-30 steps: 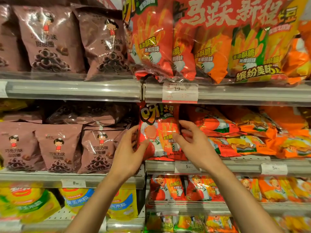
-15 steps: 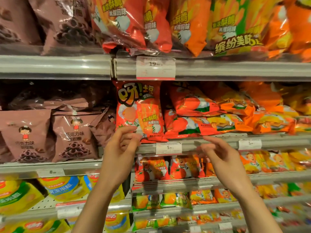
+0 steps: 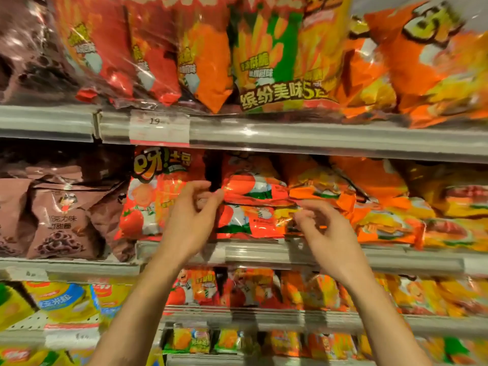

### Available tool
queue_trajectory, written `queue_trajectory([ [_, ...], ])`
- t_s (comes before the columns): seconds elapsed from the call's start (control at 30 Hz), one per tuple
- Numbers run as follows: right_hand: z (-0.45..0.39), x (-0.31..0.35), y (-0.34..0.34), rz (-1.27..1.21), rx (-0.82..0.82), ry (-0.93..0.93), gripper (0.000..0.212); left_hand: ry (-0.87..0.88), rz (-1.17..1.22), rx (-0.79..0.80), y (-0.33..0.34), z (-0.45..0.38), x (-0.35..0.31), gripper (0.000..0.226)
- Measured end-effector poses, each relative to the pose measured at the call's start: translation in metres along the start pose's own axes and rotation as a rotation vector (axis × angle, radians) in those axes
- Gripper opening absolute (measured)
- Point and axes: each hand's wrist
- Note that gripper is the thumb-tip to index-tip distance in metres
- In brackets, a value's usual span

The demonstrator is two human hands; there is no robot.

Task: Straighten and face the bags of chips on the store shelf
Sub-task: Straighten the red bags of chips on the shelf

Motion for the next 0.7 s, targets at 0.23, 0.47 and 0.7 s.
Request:
queue_trajectory([
  [0.23, -0.035, 0.019, 0.011, 0.332, -0.080, -0.190, 0.036, -0.065, -0.352, 0.202, 0.028, -0.038, -0.011, 0.090],
  [0.47, -0.037, 0.021, 0.020, 0.384, -0.113, -0.090, 0.052, -0.076, -0.115, 0.131, 0.028, -0.048, -0.009, 0.082],
  [0.7, -0.041, 0.028, 0.026, 0.389, -0.131, -0.001, 0.061, -0.092, 0.152, 0.074, 0.007, -0.037, 0.003, 0.067],
])
Point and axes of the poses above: each hand's wrist, its own z-axis away from the middle knuckle, its own y-axis out of the palm, x = y × z, and after that the axes turned 4 degrees about y, right-handed
